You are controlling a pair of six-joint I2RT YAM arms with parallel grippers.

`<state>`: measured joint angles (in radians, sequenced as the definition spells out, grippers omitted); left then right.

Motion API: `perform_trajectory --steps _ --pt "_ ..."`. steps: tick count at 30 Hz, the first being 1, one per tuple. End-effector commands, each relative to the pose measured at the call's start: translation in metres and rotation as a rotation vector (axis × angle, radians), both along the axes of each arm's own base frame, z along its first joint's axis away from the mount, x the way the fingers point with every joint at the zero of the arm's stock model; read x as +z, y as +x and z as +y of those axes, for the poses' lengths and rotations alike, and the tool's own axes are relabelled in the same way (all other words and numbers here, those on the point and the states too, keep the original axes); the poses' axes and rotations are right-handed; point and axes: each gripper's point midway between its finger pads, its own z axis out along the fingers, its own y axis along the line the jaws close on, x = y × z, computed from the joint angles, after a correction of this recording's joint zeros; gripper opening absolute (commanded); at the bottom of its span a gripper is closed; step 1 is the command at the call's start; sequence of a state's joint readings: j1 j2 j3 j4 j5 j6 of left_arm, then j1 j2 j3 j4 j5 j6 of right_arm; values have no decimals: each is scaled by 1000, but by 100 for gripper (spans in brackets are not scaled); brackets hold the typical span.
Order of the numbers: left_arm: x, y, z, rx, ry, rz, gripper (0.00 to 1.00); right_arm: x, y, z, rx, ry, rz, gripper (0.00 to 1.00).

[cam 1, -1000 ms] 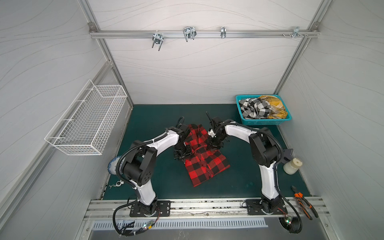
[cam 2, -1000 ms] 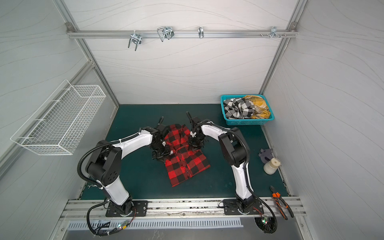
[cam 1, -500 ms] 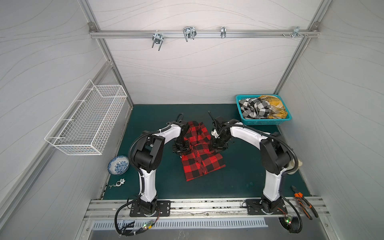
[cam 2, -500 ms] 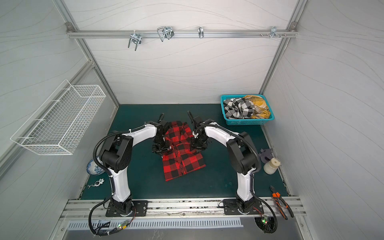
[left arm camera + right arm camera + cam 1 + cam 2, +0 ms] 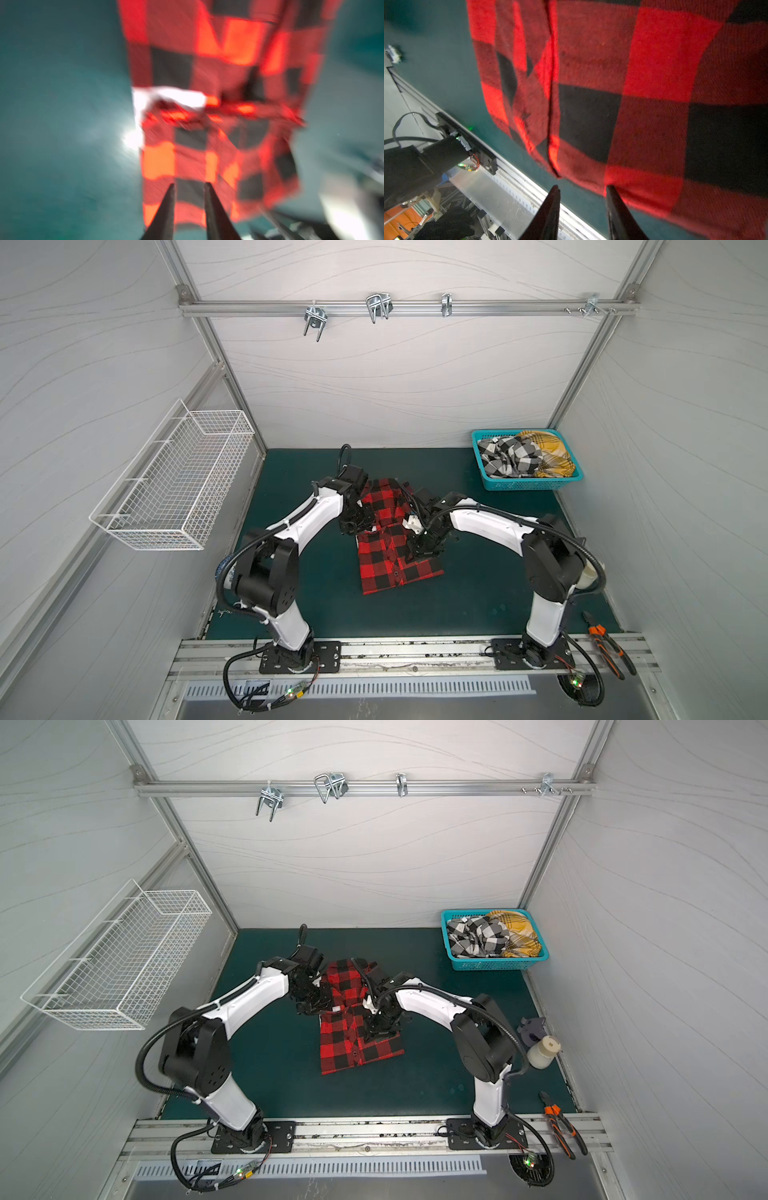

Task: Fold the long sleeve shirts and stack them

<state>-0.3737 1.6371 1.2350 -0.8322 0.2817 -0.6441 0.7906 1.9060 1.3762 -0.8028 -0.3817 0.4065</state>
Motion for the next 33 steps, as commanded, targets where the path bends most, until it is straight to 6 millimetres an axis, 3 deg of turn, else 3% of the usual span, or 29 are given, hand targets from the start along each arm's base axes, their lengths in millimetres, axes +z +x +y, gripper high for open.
perform_trajectory --steps 1,5,8,10,13,15,19,24,28,33 --pt "-15 -26 -44 26 -177 120 24 -24 13 10 -30 -2 31 37" --pt "-35 -26 -61 42 -232 171 23 -31 23 15 -43 -2 57 34" --pt "-45 -15 -64 29 -212 179 23 -7 29 15 -46 27 24 34" --pt "-51 -6 -66 18 -196 187 22 14 37 5 -74 45 -19 37" --pt "-65 1 -54 18 -112 203 20 25 49 -18 -142 57 -37 42" --pt "-71 1 -47 22 -80 213 19 13 54 -32 -180 53 -4 38" --pt "-78 -4 -42 10 -54 227 19 -22 53 -41 -180 43 69 26" --pt "-87 -11 -34 -13 -11 253 19 -52 66 -56 -214 28 108 27" --pt "-97 -21 -29 -27 11 290 18 -61 49 -48 -152 -2 168 24" --pt "-95 -46 -14 -74 63 319 17 -56 -10 -58 -94 -134 198 23"
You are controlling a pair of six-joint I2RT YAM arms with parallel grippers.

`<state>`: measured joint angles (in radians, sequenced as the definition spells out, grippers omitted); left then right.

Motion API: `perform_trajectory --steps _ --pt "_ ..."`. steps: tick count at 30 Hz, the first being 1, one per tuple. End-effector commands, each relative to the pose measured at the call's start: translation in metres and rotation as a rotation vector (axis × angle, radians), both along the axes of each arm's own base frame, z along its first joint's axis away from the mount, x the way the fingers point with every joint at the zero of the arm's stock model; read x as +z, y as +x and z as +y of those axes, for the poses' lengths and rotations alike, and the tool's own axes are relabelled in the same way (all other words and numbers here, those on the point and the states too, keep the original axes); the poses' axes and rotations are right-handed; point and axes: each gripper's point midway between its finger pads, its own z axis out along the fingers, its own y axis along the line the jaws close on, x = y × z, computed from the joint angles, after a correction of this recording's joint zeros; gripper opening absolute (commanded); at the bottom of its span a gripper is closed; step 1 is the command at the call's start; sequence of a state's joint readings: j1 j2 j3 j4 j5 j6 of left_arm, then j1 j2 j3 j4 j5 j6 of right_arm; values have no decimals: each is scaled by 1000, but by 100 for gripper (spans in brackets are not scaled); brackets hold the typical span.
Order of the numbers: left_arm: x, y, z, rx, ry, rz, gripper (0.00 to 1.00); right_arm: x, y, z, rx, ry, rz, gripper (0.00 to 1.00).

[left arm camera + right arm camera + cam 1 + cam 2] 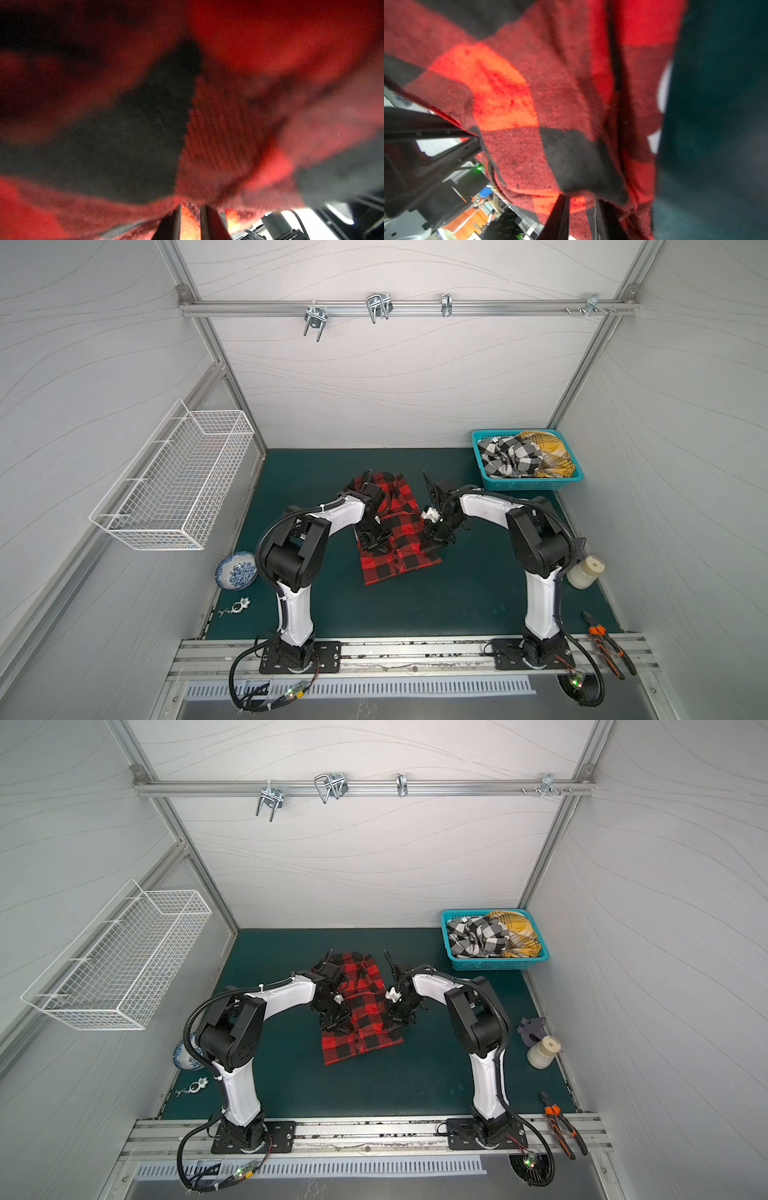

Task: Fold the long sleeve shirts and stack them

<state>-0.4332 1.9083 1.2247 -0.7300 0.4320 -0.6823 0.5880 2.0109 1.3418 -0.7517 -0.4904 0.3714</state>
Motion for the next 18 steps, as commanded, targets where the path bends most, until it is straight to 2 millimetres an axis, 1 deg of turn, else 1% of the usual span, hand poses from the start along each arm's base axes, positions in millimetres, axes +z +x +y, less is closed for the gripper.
perform_trajectory --steps 1,3,5,7,10,13,15,16,17,18 --pt "-12 -36 33 -57 140 73 17 -19 -69 -22 75 -173 104 23" --pt "-4 -46 42 -78 158 58 19 -13 -90 -28 62 -183 115 24" --pt "7 -50 43 -86 143 32 24 -7 -98 -33 45 -180 107 25" --pt "22 -49 39 -76 106 -3 28 4 -94 -33 32 -161 86 26" --pt "47 -43 28 -33 34 -59 31 23 -74 -29 33 -165 23 30" --pt "79 -35 22 6 -19 -127 33 41 -63 -29 35 -183 -21 33" --pt "103 -33 29 26 -20 -191 38 58 -64 -28 25 -163 -59 36" --pt "115 -33 37 39 -7 -223 42 66 -67 -30 17 -156 -79 39" --pt "121 -34 48 54 10 -248 45 72 -72 -31 8 -149 -94 42" --pt "123 -37 58 71 25 -254 46 77 -75 -33 -4 -141 -107 43"
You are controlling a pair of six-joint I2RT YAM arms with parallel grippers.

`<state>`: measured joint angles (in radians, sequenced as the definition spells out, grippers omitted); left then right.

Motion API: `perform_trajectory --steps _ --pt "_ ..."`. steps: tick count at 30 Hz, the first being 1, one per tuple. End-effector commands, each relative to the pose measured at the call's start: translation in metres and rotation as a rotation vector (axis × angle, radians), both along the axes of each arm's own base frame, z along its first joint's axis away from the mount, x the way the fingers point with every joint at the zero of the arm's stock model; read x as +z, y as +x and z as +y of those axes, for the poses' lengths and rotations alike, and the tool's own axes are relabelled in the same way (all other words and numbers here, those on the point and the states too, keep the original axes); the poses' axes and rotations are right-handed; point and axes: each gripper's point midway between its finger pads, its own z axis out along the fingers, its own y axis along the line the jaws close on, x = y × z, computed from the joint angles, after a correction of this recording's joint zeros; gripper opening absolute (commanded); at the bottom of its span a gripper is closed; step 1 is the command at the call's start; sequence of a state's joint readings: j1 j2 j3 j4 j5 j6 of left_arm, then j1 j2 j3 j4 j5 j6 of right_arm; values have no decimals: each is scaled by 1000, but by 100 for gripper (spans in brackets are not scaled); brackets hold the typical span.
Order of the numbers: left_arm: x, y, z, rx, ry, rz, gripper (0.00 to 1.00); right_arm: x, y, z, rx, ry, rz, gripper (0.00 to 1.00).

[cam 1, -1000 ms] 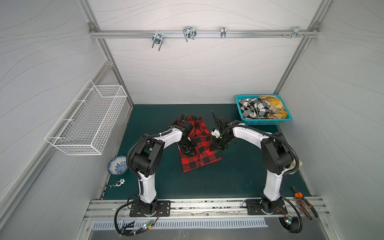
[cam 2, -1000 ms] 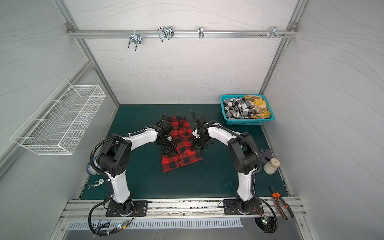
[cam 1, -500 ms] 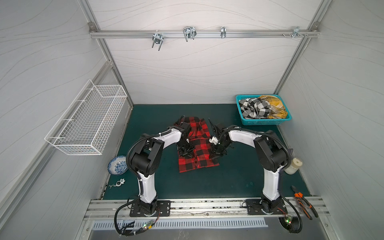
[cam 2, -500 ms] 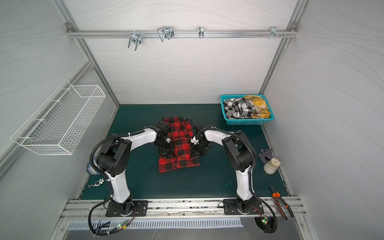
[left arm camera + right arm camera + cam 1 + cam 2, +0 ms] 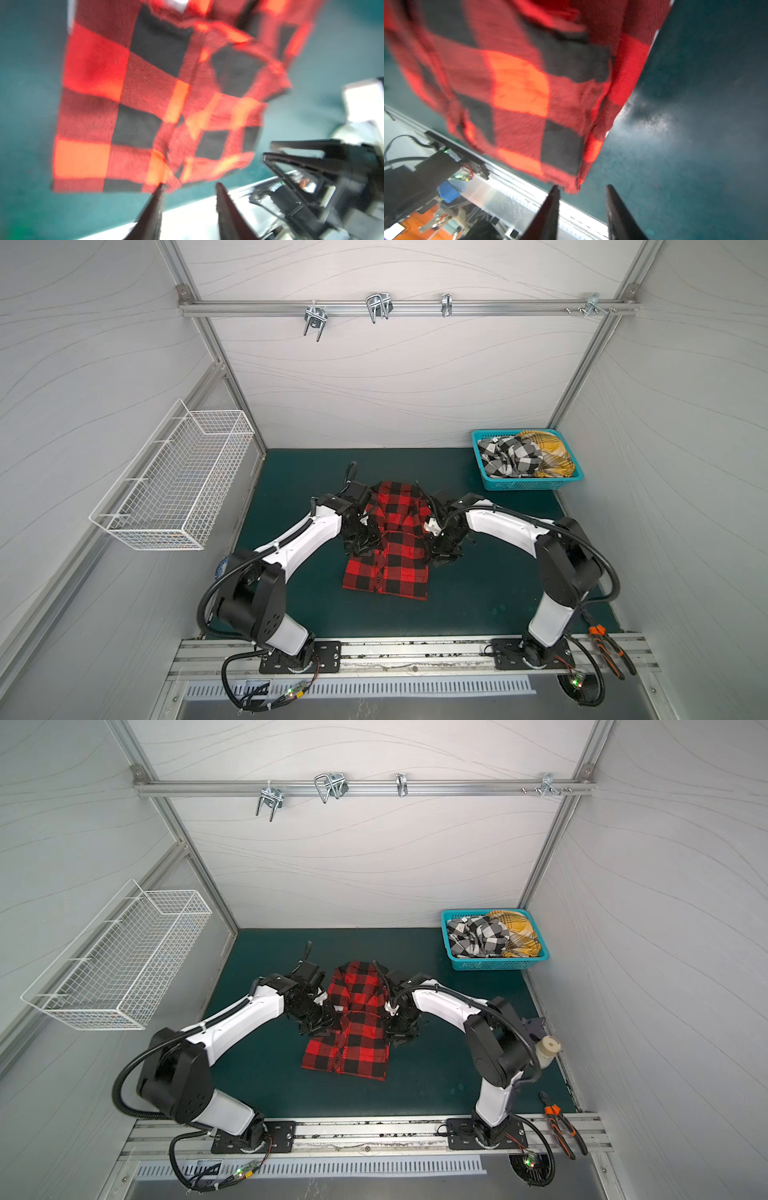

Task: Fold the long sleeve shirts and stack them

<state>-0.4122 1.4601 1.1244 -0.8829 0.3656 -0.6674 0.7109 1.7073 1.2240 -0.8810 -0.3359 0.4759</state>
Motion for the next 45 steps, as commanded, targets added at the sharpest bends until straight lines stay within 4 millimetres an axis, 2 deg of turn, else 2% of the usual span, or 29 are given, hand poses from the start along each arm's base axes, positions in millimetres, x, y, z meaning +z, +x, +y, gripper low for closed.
perform_trajectory --steps 1,4,7,11,14,18,21,23,28,34,36,41,43,45 --pt "20 -4 38 91 54 -39 46 27 -22 -18 -39 -21 -30 45" --pt "-4 -23 80 196 106 51 46 34 -32 -29 -128 5 -55 50" --pt "-20 -39 98 257 94 89 51 33 -41 -30 -231 80 -28 53" --pt "-51 -48 106 336 56 139 56 19 -52 -25 -307 142 39 54" --pt "-71 -46 104 393 4 176 56 3 -54 -23 -324 142 59 56" --pt "-90 -41 98 406 -28 211 47 -17 -53 -16 -329 123 76 59" --pt "-100 -45 92 414 -59 235 44 -28 -53 -11 -319 81 88 60" --pt "-103 -49 89 411 -59 240 44 -35 -52 -18 -328 -3 89 63" --pt "-104 -63 69 339 -37 247 43 -43 -50 -32 -330 -122 81 64" --pt "-107 -85 36 223 -13 243 44 -38 -53 -44 -350 -111 63 67" --pt "-105 -88 42 219 28 241 44 -37 -55 -47 -355 -95 65 67" --pt "-68 -87 64 271 90 102 64 -39 -50 -53 -349 -36 76 66" --pt "-62 -92 63 291 60 97 72 -39 -47 -55 -358 1 97 63" --pt "-62 -98 55 307 0 124 73 -40 -45 -56 -358 21 103 60"
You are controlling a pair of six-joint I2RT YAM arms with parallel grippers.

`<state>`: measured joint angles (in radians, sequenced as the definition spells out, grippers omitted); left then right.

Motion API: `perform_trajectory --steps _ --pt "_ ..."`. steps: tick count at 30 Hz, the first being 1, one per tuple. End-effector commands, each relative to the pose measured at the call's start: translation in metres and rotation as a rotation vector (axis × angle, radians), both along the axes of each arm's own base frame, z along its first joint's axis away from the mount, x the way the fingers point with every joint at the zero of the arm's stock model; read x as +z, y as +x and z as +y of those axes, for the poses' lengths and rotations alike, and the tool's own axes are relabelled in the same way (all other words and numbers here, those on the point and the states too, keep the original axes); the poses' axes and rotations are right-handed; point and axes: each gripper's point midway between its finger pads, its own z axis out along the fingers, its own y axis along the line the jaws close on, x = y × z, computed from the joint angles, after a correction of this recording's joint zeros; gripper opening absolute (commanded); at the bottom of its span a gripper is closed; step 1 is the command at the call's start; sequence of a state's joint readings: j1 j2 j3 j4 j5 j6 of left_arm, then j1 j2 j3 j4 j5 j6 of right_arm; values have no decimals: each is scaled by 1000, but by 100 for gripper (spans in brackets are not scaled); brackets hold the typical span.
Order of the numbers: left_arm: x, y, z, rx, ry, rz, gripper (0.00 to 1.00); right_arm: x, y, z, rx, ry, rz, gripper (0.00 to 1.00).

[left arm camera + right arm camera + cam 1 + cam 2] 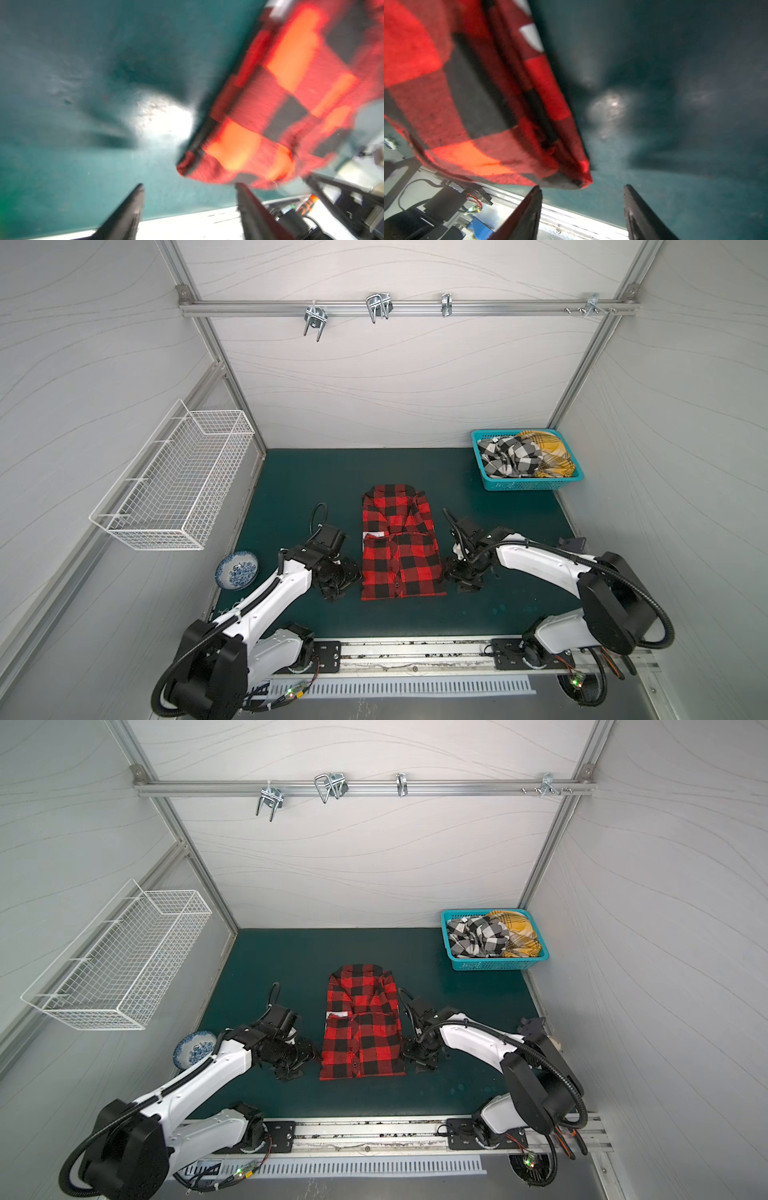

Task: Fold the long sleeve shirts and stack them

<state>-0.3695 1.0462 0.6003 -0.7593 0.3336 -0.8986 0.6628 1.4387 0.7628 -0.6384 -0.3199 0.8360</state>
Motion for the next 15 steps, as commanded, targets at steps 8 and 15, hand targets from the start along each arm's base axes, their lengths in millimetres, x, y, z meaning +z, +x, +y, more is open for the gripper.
perform_trajectory --steps 8,15 --pt "-26 -16 -23 49 -139 168 57 1 -1 11 28 142 -2 54" --pt "-38 -8 -14 2 -55 158 57 2 -5 13 19 160 6 55"
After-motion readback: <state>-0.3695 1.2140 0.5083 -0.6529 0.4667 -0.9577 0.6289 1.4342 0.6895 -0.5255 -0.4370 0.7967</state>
